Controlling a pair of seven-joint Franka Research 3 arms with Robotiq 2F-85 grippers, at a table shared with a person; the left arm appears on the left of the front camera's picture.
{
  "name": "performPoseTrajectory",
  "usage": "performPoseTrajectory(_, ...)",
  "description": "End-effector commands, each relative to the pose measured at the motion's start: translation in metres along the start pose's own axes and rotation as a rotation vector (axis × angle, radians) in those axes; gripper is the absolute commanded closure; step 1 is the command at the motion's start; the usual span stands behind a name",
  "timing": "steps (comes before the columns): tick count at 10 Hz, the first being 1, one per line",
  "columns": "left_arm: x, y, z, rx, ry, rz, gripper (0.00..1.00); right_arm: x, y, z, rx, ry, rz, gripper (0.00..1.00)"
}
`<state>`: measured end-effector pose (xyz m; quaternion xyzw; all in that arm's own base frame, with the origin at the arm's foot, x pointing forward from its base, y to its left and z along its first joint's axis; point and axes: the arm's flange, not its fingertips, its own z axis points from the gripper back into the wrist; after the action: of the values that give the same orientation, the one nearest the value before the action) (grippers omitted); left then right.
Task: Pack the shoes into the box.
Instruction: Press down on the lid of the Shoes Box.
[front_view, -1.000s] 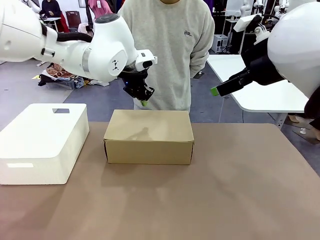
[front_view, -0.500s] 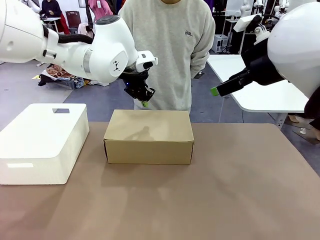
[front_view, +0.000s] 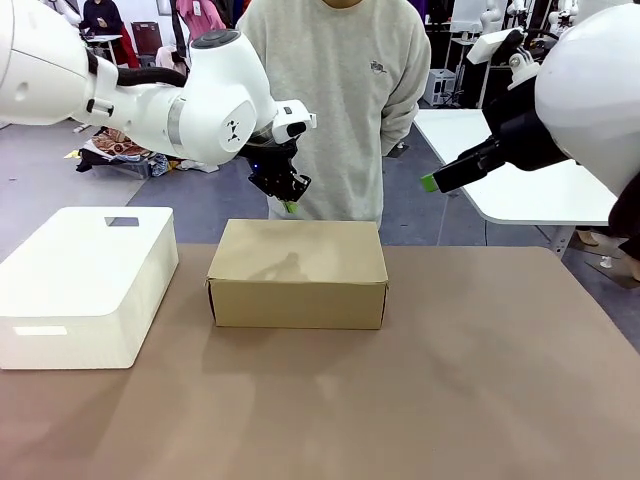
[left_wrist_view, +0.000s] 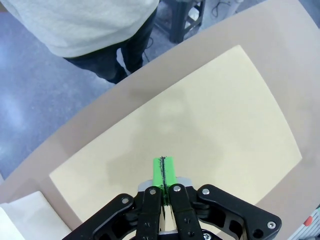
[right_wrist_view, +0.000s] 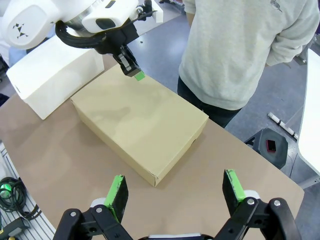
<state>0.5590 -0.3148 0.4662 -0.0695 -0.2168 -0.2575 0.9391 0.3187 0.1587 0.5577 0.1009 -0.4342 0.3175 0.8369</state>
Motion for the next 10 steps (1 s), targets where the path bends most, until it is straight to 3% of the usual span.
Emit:
performPoseTrajectory(1, -0.014, 0.003, 0.013, 0.014, -0.003, -0.016, 1.0, 0.001, -0.001, 0.001, -0.005, 0.015, 0.003, 0.0)
performPoseTrajectory(4, -0.067, 0.009, 0.052, 0.048, 0.019, -0.117, 1.0, 0.001, -0.001, 0.001, -0.005, 0.015, 0.003, 0.0)
performPoseTrajectory(7, -0.107, 0.029, 0.092, 0.09, 0.005, -0.128, 1.0, 0.001, -0.001, 0.001, -0.005, 0.015, 0.003, 0.0)
performPoseTrajectory(10, -0.132, 0.042, 0.128, 0.044, 0.021, -0.248, 0.42, 0.001, -0.001, 0.001, -0.005, 0.015, 0.003, 0.0)
